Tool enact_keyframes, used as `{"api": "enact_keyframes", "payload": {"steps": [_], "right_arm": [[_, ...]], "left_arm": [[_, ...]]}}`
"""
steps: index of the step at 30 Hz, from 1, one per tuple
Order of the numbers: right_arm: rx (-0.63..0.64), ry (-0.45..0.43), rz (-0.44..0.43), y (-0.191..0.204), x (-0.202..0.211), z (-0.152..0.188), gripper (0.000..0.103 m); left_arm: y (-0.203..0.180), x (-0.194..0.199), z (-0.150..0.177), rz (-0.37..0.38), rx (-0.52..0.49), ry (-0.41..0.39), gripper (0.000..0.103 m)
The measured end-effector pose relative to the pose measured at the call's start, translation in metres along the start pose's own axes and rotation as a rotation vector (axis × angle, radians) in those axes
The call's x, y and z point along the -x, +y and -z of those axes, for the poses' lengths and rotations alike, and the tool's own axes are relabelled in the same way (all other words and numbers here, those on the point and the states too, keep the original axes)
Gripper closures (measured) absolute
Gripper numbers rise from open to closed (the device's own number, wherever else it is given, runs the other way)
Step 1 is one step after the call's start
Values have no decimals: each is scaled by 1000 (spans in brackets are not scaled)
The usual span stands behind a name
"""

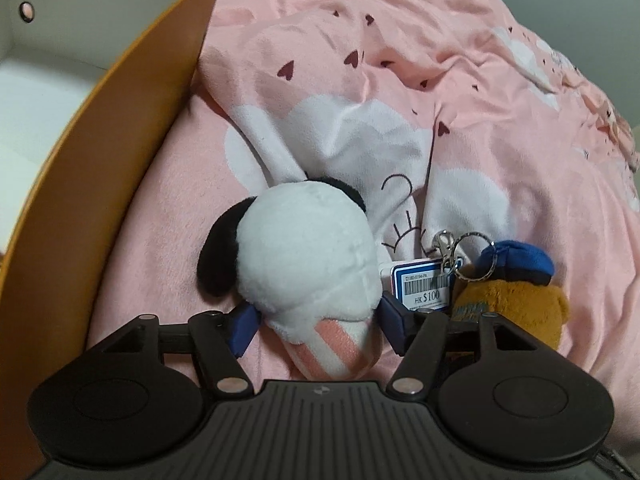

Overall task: Organize objects
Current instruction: 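Grasp the white dog plush with the left gripper while the right gripper grasps the brown bear plush, then carry both plushes into the shoebox and open both grippers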

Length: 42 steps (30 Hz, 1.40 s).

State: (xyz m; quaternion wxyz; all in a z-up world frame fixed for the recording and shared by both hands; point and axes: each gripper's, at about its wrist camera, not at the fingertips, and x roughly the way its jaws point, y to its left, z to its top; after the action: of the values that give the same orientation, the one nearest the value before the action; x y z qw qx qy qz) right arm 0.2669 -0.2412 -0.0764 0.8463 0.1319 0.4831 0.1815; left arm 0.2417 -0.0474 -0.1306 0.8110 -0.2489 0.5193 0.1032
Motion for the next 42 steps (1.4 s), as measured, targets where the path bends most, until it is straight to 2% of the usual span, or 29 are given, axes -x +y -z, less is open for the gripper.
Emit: {"api": "enact_keyframes", "payload": {"steps": [5, 14, 21, 28, 31, 35, 39, 42], "right_arm": [[-1, -4, -1, 0, 0, 1, 66], [-2, -40, -32, 0, 16, 8, 66], [-15, -63, -57, 1, 30, 13, 66], [-40, -117, -108, 10, 59, 7, 66], [-49, -144, -158, 20, 74, -1, 66], [-37, -146, -244, 41, 86, -13, 66], [-12, -121, -334, 73, 90, -25, 66], [10, -95, -390, 98, 89, -33, 66]], "left_arm": [[-3, 2, 2, -13, -33, 2, 33], [-2, 29, 11, 27, -119, -34, 41], [-1, 62, 14, 98, -179, -82, 41], [3, 112, 11, 188, -259, -130, 41], [8, 139, 7, 218, -312, -159, 41], [21, 174, -3, 221, -386, -205, 41], [40, 203, -16, 189, -439, -238, 41], [55, 221, -26, 137, -481, -261, 41]]}}
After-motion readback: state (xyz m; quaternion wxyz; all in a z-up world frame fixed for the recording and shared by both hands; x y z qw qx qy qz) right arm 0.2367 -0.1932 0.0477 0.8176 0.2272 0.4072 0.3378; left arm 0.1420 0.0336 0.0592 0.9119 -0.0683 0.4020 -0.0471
